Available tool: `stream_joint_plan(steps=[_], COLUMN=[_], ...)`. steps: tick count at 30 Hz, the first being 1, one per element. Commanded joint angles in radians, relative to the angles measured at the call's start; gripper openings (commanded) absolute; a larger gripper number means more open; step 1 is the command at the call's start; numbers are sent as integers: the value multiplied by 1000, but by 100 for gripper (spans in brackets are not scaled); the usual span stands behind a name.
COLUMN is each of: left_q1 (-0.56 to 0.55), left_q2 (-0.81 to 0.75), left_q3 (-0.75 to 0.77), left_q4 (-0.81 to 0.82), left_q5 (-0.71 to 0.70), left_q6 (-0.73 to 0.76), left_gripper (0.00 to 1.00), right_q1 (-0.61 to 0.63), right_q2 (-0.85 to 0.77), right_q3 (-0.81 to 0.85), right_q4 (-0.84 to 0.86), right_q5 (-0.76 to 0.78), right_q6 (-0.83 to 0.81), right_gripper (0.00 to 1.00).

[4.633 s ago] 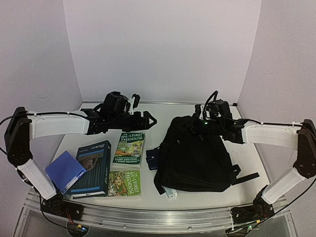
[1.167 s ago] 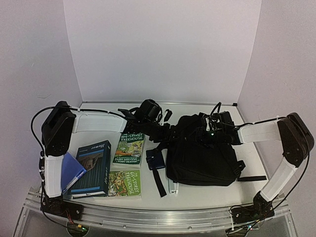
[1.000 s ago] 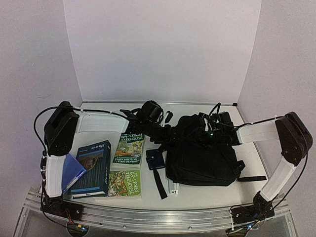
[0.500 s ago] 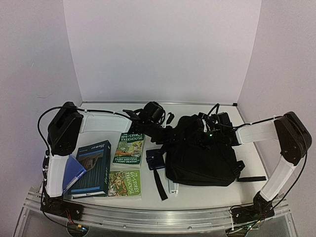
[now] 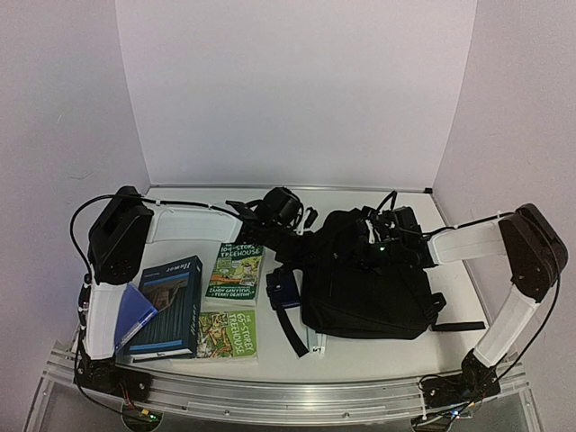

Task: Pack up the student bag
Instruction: Unzip the student bag at the center of the board.

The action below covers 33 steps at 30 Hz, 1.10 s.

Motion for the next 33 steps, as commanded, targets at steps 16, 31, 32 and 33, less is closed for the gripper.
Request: stream_joint_plan(steps=[16, 31, 32, 33], left_q1=[57, 105, 106, 108], left_q2=[-16, -36, -39, -43], left_q3=[-53, -85, -91, -96], left_q4=[68, 107, 111, 115], left_q5=[-45, -25, -26, -25], left_q6=[-84, -88, -91, -92], left_gripper=[0, 0, 0, 0], right_q1=[172, 348, 355, 361], right_q2=[-118, -270, -276, -282], right_q3=[-56, -35, -39, -44], right_q4=[-52, -245, -254, -262], right_q5=[76, 101, 102, 104], right_q6=[54, 80, 80, 80], right_gripper=[0, 0, 0, 0])
